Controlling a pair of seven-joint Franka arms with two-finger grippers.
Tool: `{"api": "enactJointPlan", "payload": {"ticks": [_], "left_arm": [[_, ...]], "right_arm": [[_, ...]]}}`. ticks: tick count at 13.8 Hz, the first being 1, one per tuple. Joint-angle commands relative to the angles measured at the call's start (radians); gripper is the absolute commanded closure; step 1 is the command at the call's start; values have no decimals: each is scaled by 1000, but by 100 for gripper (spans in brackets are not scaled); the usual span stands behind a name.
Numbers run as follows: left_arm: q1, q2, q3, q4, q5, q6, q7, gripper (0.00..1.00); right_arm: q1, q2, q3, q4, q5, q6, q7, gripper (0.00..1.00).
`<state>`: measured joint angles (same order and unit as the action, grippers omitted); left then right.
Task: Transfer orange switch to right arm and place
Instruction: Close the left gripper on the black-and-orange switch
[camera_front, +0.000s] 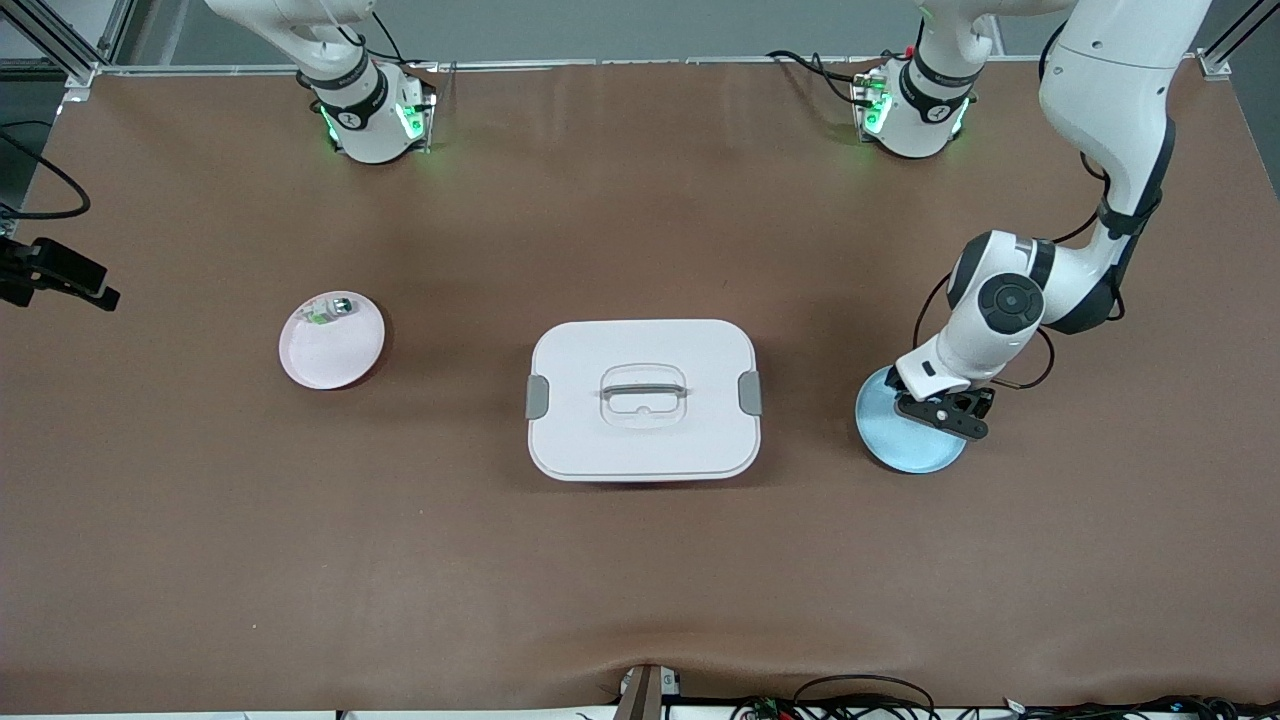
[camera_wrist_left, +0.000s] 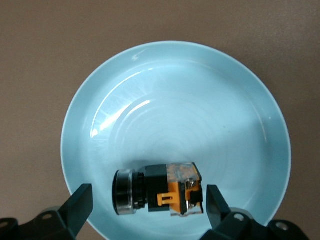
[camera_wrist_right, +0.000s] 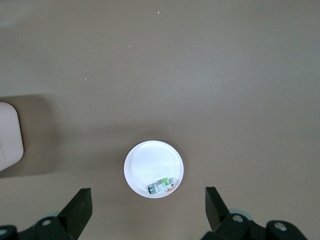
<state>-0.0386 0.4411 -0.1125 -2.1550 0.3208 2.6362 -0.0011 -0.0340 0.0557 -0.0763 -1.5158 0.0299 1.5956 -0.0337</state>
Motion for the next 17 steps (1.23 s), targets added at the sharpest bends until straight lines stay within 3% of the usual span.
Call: {"api": "enactJointPlan", "payload": {"ticks": [1, 9, 10, 13, 15, 17], "left_arm": [[14, 8, -10, -6, 20, 34, -25, 0], [14, 28, -10, -6, 20, 57, -39, 0], [14, 30, -10, -5, 20, 59, -39, 4], [14, 30, -10, -5, 20, 65, -39, 54], [14, 30, -10, -5, 20, 76, -39, 69], [13, 28, -10, -5, 17, 76, -40, 77]], "right_arm": [[-10, -10, 9, -12, 7, 6, 5, 0], [-10, -10, 7, -11, -2, 21, 3, 0], [-10, -10, 7, -11, -7, 20, 0, 0], [-9, -10, 7, -12, -36, 21, -2, 0], [-6, -10, 9, -12, -50, 21, -3, 0], [-4, -10, 10, -12, -54, 21, -6, 0]]}}
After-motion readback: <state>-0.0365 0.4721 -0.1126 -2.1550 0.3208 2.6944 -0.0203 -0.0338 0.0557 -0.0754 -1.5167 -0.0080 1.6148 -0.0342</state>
